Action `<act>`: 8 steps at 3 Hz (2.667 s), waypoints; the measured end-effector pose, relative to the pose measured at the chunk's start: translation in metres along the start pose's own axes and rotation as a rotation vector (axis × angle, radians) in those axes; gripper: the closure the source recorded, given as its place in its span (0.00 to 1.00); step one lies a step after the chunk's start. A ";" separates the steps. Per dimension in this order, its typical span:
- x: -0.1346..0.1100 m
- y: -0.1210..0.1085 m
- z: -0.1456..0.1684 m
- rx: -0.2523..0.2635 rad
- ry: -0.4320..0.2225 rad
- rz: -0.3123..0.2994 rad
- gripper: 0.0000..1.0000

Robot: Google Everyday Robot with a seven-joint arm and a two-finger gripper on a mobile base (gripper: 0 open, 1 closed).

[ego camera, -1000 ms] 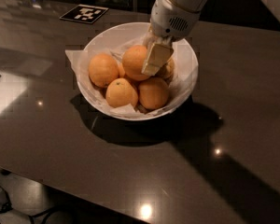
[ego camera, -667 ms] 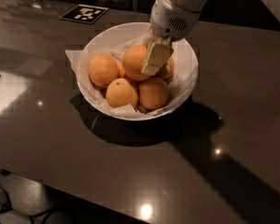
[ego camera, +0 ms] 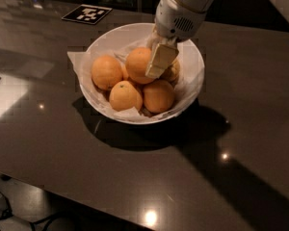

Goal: Pick orange from white bowl

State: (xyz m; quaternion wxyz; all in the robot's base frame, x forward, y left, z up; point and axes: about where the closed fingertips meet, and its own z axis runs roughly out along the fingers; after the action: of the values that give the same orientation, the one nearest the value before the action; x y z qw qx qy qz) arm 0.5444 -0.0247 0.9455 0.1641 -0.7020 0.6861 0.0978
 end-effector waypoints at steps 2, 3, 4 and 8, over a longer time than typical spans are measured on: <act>0.000 0.000 0.000 0.000 0.000 0.000 0.00; -0.003 -0.002 0.001 0.013 0.008 -0.012 0.00; -0.008 -0.004 0.007 0.004 0.035 -0.041 0.00; -0.016 -0.016 0.035 -0.066 0.084 -0.103 0.44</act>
Offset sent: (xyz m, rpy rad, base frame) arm 0.0000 0.0000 0.0000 0.0000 0.0000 0.0000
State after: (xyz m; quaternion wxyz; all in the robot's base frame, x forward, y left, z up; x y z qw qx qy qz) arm 0.5628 0.0025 0.9206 0.1166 -0.7450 0.6517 0.0823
